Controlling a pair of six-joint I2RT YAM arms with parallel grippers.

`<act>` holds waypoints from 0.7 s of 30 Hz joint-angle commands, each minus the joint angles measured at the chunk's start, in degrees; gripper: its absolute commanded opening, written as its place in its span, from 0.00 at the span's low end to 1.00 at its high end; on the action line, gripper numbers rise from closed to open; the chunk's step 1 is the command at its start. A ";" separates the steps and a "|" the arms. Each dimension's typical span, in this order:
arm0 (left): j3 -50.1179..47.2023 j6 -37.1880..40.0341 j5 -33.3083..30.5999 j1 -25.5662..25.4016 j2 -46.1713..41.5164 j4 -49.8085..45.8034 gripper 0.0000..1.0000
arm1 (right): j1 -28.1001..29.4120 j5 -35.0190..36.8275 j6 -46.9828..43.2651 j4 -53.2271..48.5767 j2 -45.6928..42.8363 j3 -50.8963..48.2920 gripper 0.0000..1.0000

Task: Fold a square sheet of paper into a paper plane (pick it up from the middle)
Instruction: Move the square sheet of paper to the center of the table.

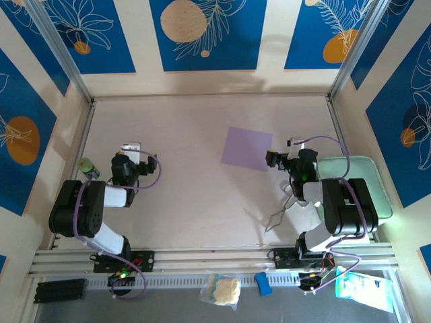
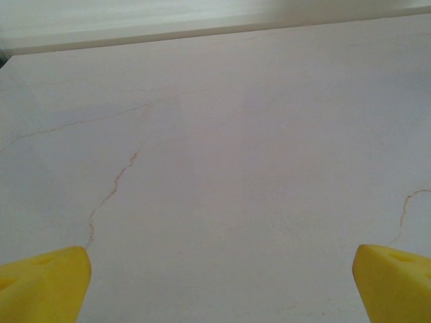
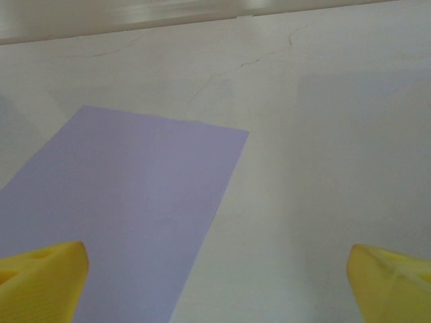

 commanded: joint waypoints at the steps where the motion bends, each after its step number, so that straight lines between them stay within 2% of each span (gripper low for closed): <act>1: 0.82 0.73 1.21 -0.37 0.26 0.07 0.99 | -0.34 -0.85 -0.84 -0.01 0.06 1.26 0.99; 21: -0.30 0.21 0.24 -0.41 0.18 2.28 1.00 | -0.24 -0.84 -0.80 -0.92 -0.69 1.50 0.99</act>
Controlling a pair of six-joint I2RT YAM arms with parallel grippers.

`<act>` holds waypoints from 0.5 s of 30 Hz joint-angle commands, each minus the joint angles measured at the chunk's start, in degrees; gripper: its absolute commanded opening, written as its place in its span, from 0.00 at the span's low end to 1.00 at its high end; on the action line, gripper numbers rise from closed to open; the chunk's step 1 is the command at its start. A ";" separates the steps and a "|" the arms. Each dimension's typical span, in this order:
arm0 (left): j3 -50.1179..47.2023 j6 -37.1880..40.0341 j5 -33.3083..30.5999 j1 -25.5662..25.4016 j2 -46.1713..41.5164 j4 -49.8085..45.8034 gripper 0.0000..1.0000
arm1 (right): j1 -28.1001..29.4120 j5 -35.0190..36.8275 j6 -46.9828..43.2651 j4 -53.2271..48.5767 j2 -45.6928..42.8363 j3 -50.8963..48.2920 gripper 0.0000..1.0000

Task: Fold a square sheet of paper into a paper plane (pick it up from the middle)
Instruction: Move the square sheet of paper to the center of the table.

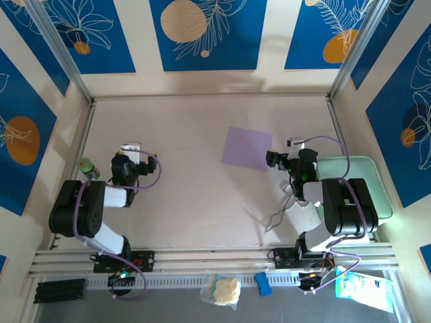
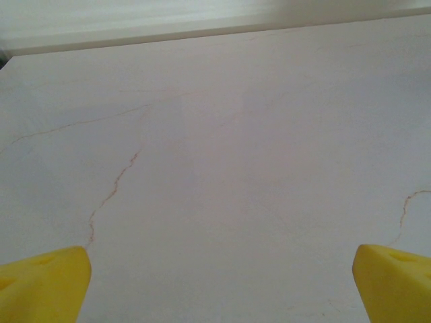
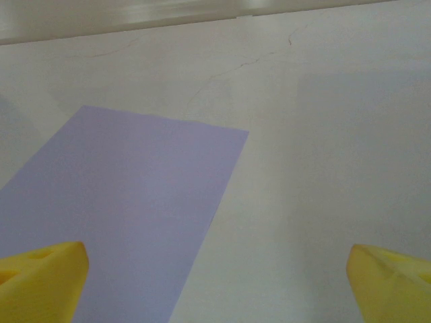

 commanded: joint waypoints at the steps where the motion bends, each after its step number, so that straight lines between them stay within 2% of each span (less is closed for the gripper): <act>1: -0.52 0.02 -0.25 -0.36 -0.02 2.58 0.99 | -0.16 -0.79 -0.83 -2.50 -1.31 2.36 0.99; 3: -0.95 -0.31 -1.57 -0.37 -2.42 1.43 0.99 | -0.09 -0.03 -0.65 -9.63 -3.58 5.38 0.99; 9: 4.57 -1.21 -4.57 -0.44 -12.45 -16.38 0.99 | 2.41 4.24 1.67 -28.51 -10.77 13.78 0.99; 12: 6.74 -8.15 -7.03 -0.44 -17.11 -20.12 0.99 | 4.56 4.70 8.67 -40.34 -13.89 19.84 0.99; 15: 11.27 -19.02 -5.38 -0.44 -21.48 -29.46 0.99 | 6.87 -2.34 13.79 -55.39 -13.49 28.78 0.99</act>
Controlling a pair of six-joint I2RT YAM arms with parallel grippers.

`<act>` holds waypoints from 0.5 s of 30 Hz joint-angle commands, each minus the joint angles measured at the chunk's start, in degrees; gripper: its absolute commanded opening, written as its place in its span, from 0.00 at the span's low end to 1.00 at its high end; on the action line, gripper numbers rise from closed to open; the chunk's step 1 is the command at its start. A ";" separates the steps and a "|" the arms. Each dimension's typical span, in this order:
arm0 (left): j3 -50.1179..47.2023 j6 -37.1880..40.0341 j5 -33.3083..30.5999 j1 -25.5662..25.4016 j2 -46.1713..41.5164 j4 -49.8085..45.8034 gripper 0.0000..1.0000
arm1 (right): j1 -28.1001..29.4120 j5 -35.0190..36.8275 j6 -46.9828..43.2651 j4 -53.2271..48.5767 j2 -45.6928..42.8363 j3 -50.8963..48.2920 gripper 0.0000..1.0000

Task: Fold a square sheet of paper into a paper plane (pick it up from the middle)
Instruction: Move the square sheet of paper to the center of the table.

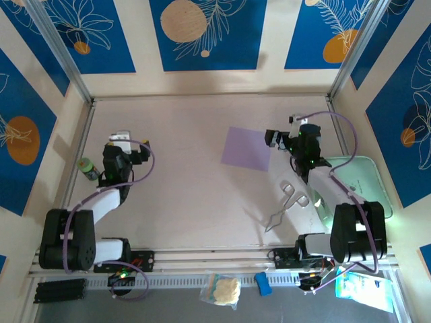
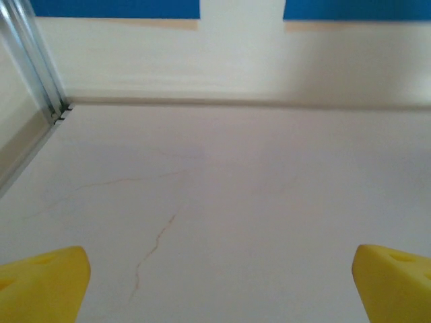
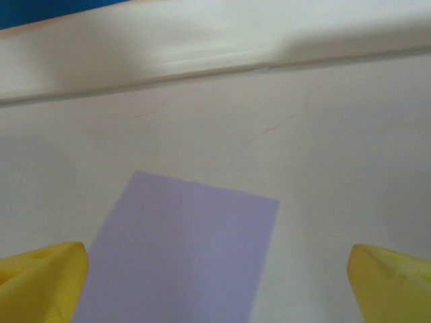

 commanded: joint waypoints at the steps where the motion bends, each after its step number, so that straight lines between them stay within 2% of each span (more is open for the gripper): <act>1: 6.34 -14.46 0.59 -0.35 -4.38 -14.19 0.99 | 2.63 -6.41 8.34 -20.64 0.08 8.42 0.99; 3: 10.65 -19.70 5.19 -0.35 -5.21 -22.07 0.99 | 4.64 -11.07 10.39 -24.27 2.03 11.85 0.99; 5: 12.92 -22.67 9.81 -0.35 -4.73 -24.61 0.99 | 6.34 -11.20 14.25 -25.47 3.94 13.49 0.99; 9: 13.21 -28.16 14.90 -0.27 -3.53 -24.39 0.99 | 6.24 -12.55 21.58 -27.32 10.75 16.91 0.99; 15: 12.40 -28.81 19.59 -0.34 -0.63 -21.91 0.99 | 7.08 -12.66 24.29 -29.80 22.98 24.12 1.00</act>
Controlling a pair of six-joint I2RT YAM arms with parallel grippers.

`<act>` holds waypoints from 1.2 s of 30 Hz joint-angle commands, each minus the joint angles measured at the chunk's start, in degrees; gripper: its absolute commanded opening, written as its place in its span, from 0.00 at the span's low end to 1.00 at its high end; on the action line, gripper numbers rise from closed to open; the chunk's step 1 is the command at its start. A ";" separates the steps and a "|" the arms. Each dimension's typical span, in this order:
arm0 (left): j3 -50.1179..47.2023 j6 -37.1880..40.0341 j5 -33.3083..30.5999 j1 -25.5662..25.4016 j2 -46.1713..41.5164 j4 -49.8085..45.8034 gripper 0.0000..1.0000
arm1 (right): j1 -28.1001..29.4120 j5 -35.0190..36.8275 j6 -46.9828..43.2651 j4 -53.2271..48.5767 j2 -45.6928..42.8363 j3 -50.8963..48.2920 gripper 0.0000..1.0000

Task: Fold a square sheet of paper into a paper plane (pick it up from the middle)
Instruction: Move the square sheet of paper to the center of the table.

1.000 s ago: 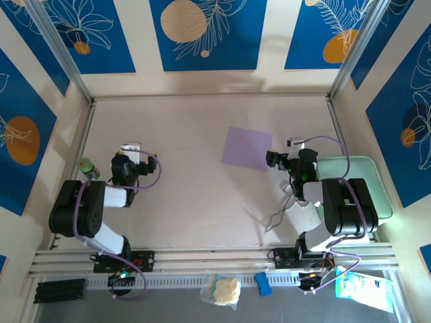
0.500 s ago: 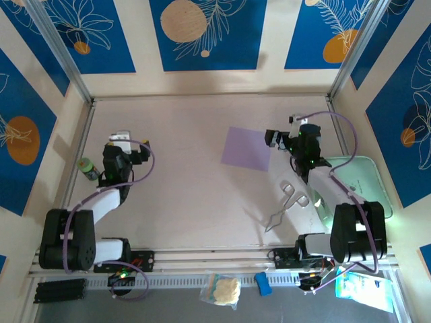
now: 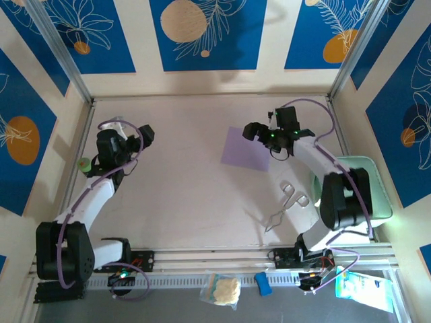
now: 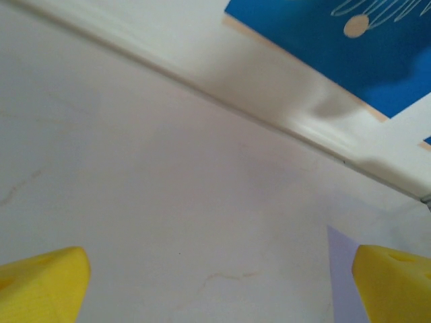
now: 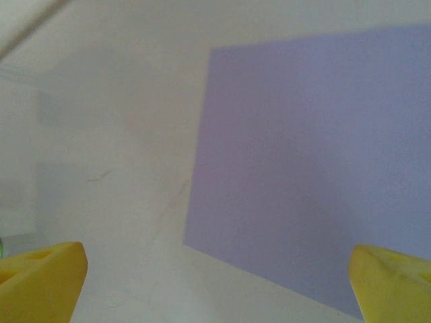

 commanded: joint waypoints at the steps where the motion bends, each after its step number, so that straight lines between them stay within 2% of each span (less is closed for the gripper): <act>1: -0.21 -2.32 5.24 -0.20 1.50 -0.80 0.99 | 0.61 -1.60 4.07 -4.32 4.90 4.62 1.00; 11: 0.74 -0.91 9.25 -0.31 3.68 -2.58 0.99 | 1.48 3.08 3.61 -10.50 22.45 19.05 0.96; 22: 1.24 -1.38 9.22 -0.22 6.13 -3.59 0.99 | 6.46 4.77 4.28 -14.77 26.97 20.80 0.96; 28: 1.65 -2.39 9.98 -0.27 7.60 -3.46 0.99 | 12.88 5.11 7.57 -16.60 26.48 18.75 0.96; 36: 1.74 -2.91 10.40 -0.27 8.01 -4.63 0.99 | 26.10 3.80 13.97 -18.64 24.41 14.54 0.95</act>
